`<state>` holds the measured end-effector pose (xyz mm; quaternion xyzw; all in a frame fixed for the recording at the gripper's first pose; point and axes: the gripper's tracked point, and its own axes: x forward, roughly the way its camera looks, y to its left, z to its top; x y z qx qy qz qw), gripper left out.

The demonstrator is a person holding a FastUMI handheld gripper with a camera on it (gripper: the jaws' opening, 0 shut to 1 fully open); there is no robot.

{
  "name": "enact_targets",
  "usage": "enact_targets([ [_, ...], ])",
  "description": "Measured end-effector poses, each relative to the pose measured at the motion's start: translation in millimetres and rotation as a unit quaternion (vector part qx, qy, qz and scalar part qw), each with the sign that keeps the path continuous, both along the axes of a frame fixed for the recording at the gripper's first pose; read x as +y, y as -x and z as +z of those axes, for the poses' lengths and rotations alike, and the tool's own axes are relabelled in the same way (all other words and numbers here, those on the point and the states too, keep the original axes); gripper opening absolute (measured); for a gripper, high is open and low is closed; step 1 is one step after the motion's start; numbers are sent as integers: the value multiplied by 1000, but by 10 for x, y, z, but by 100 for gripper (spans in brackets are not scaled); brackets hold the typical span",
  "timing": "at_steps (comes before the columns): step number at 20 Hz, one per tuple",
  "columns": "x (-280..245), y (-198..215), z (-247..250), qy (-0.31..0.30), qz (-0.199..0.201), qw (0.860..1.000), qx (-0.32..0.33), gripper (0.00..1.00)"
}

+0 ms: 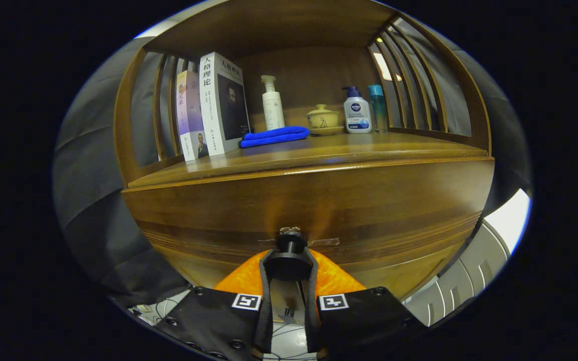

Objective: Pull open the drawer, take out the items inside it, and place them on the countertop above the cabinet.

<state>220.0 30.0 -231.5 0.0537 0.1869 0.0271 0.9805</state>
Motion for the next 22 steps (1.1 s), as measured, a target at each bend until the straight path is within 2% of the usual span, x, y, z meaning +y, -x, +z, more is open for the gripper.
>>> enact_targets([
  [4, 4, 12, -3, 1, -3, 1000, -2, 28],
  [8, 27, 179, -6, -39, -14, 999, -2, 28],
  [11, 25, 324, 0, -18, -12, 1000, -5, 28],
  [22, 56, 905, 4, -12, -14, 1000, -12, 28],
])
